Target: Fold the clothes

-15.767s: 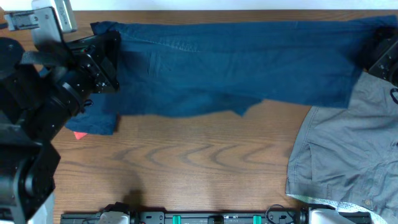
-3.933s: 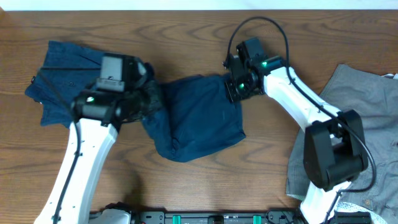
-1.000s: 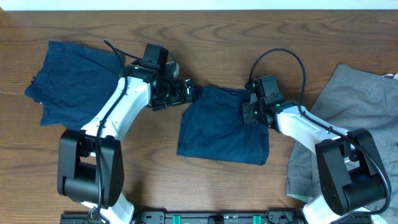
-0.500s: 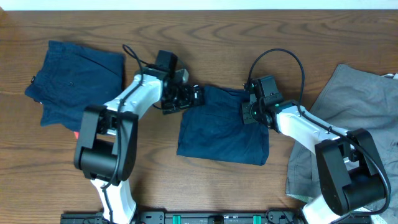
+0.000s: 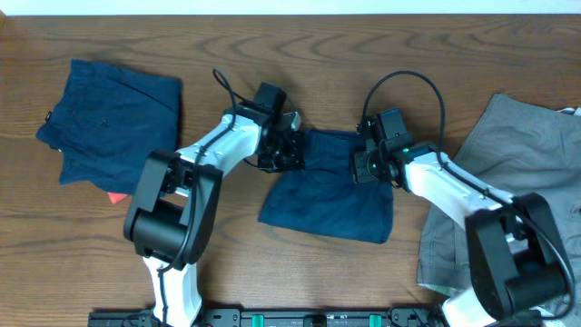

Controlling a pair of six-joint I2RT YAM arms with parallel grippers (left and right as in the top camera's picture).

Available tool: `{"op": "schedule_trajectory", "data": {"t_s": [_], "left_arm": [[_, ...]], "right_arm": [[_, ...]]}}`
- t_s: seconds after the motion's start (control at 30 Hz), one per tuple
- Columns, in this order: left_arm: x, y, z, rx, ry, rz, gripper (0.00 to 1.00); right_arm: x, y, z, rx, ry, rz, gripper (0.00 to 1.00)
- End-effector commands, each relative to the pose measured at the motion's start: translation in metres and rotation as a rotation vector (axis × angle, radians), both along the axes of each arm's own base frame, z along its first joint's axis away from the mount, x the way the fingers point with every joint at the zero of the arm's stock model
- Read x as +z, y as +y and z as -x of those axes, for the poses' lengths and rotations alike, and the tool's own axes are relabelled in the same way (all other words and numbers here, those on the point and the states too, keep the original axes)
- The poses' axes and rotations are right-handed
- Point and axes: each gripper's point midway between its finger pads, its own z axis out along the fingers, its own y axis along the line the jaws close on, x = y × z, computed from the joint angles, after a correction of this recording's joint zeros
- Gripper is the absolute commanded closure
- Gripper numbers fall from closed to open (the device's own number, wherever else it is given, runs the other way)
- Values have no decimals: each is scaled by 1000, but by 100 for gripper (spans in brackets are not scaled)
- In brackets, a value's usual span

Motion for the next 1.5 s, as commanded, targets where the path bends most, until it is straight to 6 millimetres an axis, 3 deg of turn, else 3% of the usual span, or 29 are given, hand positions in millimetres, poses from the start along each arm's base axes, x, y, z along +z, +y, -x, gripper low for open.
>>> {"op": "schedule_trajectory", "data": {"t_s": [0.0,0.13,0.2,0.37,0.43,0.53,0.63,0.73,0.83,0.87,0.9,0.93,0.97,1.2,1.37,1.47], "left_arm": [[33,46,-36,75,-161,-93,94],[86,109,-69,193,-354,-189,94],[122,150,-86,287,-474,-245,94],[211,260,-107,574,-745,-327,94],[232,301,-103,671,-803,-355,94],[234,360,-87,799,-786,-413,94],[210,406,-64,897,-676,-458,93],[182,430,-51,952,-578,-469,85],[160,440,-45,974,-512,-473,83],[156,441,-44,976,-498,-473,70],[153,442,-43,978,-492,-474,51],[152,443,-43,979,-489,-475,20],[153,443,-43,979,-491,-475,2],[170,467,-23,1127,-484,-617,2],[195,486,9,1282,-479,-771,2],[207,472,2,1269,-525,-687,2]], "right_arm": [[56,-14,-23,-46,-131,-15,42],[110,-29,-31,-92,-251,-50,34],[128,-35,-30,-106,-295,-62,33],[142,-40,-19,-111,-307,-64,34],[139,-41,-16,-107,-288,-56,34],[135,-41,-12,-98,-270,-44,34],[135,-41,-13,-95,-272,-44,34],[136,-41,-13,-95,-275,-45,34],[135,-42,-12,-95,-267,-42,34],[134,-42,-11,-95,-263,-41,34],[133,-42,-10,-95,-258,-39,34],[132,-42,-9,-94,-253,-38,34],[132,-42,-8,-91,-250,-35,34],[131,-43,-7,-92,-246,-34,30],[131,-43,-8,-91,-247,-34,26],[131,-43,-8,-91,-248,-35,25]]}}
